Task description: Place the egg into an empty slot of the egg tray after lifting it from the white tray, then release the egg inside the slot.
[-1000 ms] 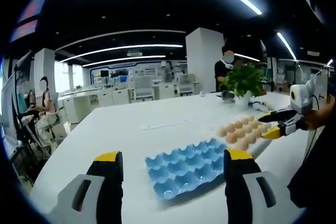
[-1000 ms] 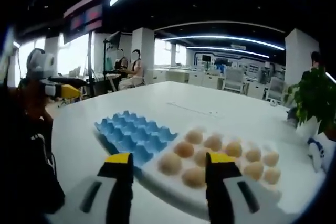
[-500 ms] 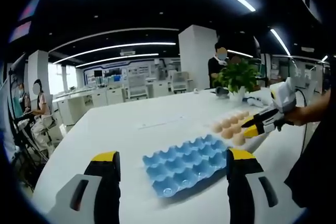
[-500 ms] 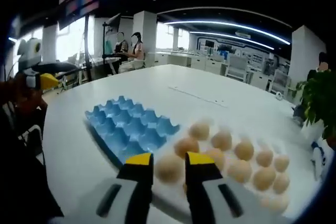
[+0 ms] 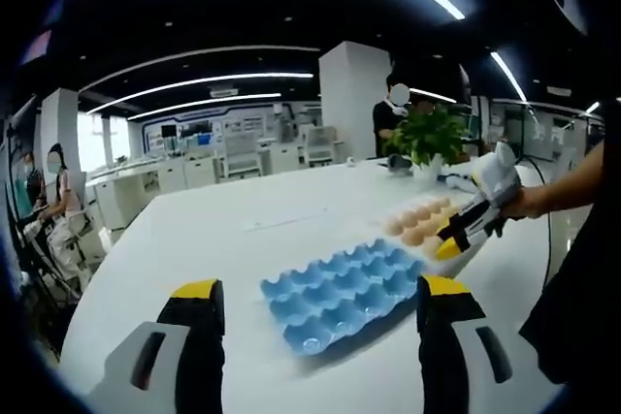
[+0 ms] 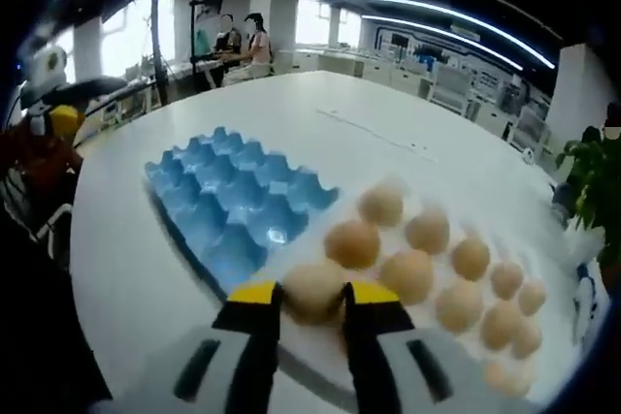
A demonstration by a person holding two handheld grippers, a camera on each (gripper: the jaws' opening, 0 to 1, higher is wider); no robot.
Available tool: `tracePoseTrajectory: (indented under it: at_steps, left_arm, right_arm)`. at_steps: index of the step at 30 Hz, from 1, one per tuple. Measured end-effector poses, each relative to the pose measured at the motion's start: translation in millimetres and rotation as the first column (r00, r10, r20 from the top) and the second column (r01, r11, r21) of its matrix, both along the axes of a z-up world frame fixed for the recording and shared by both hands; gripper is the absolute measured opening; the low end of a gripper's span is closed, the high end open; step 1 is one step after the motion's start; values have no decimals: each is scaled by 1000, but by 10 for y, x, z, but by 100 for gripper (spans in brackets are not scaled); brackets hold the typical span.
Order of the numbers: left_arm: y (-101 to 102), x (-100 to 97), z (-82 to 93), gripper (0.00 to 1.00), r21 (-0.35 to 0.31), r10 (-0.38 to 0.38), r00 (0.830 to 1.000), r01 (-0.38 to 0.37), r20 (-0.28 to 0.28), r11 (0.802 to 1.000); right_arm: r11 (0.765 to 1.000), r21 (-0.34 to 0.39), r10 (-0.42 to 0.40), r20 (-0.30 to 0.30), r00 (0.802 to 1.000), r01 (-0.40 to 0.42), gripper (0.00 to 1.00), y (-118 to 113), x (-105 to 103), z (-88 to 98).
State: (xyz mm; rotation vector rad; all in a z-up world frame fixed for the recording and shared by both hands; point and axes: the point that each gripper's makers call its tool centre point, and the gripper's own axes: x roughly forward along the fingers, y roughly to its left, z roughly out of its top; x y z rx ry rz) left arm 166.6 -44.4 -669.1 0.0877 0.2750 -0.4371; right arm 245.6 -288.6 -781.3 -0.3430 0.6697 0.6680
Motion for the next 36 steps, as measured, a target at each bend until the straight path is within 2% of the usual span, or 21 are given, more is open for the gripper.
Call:
tracePoseTrajectory:
  at_steps: [4,6,8,10,14,15,17,18,19,20,21,24,27,29,31,32,35,36]
  left_arm:
    - [11,-6,-43,79,-14,-55,998,54,-21,998]
    - [13,4,-62,79,-7,-74,997,74,-24,997]
    - [-28,-44,-180,75,28,-143,986,146,-85,989]
    - [-22,-20,-240,76,64,-143,984,150,-103,987]
    - [-83,19,-240,81,57,-149,982,156,-115,986]
    - [-98,3,-292,81,65,-154,977,165,-148,984]
    - [-97,-36,-419,80,126,-152,963,184,-224,975]
    - [-76,-46,-422,80,146,-135,963,172,-233,974]
    - [-134,-10,-340,80,134,-133,972,160,-192,978]
    - [-153,1,-303,80,116,-135,975,157,-175,981]
    - [-161,9,-289,80,90,-133,976,150,-171,985]
    - [-95,14,-350,79,88,-108,971,129,-213,988]
    - [-79,43,-314,80,55,-144,973,156,-178,986]
    - [-31,48,-361,80,59,-148,968,163,-201,985]
    - [-9,27,-363,83,53,-177,965,191,-195,980]
    - [14,33,-365,84,64,-189,966,203,-179,977]
    - [66,4,-471,83,109,-202,955,229,-216,967]
    - [69,2,-477,83,111,-205,955,232,-213,966]
  right_arm:
    - [1000,-21,6,-51,999,-8,27,-6,15,-17]
    - [999,-32,-15,-63,998,13,27,0,16,-32]
    - [999,-41,-8,-48,999,6,26,-5,0,-32]
    - [1000,2,-24,-29,999,24,26,-18,-1,-15]
    - [1000,9,-5,26,1000,5,25,-25,-24,-1]
    - [1000,23,-8,30,1000,7,25,-20,-14,-1]
    - [999,42,9,51,999,-11,25,-22,-18,15]
    - [998,54,15,60,998,-18,25,-20,-18,19]
    - [998,59,22,66,998,-26,25,-18,-20,23]
    - [998,65,24,68,997,-28,25,-17,-20,28]
    - [996,82,32,75,997,-38,25,-12,-23,35]
    - [995,94,25,89,996,-34,25,-27,-16,63]
    - [994,108,8,103,995,-19,24,-49,-23,130]
    - [993,116,-13,123,992,-1,24,-60,-15,191]
    - [990,137,-30,137,990,11,24,-46,-21,264]
    - [990,140,-33,145,989,12,24,-41,-22,295]
    - [990,138,-36,147,989,16,24,-20,-19,316]
    - [990,141,-34,146,989,13,24,-11,-21,325]
